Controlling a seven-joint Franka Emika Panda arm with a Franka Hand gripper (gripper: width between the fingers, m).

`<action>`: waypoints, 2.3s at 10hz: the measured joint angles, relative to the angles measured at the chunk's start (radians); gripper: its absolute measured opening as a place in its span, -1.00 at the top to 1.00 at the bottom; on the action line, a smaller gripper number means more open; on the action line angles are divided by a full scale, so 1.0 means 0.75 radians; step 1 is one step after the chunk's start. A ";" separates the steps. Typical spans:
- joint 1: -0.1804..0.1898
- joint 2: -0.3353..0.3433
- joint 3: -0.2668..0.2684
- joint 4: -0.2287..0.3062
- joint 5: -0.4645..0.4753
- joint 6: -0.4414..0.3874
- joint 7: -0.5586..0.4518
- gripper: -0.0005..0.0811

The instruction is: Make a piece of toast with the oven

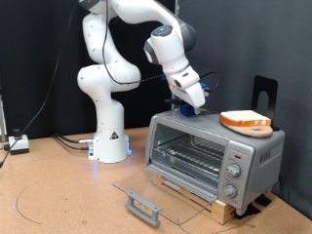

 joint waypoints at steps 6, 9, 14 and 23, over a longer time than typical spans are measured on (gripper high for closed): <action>-0.011 -0.001 -0.021 0.013 -0.061 -0.038 -0.064 -0.99; -0.012 -0.005 -0.024 0.014 -0.080 -0.058 -0.065 -0.99; -0.014 -0.005 -0.024 0.014 -0.079 -0.060 -0.050 -0.26; -0.034 -0.094 -0.171 0.066 0.008 -0.207 -0.047 0.01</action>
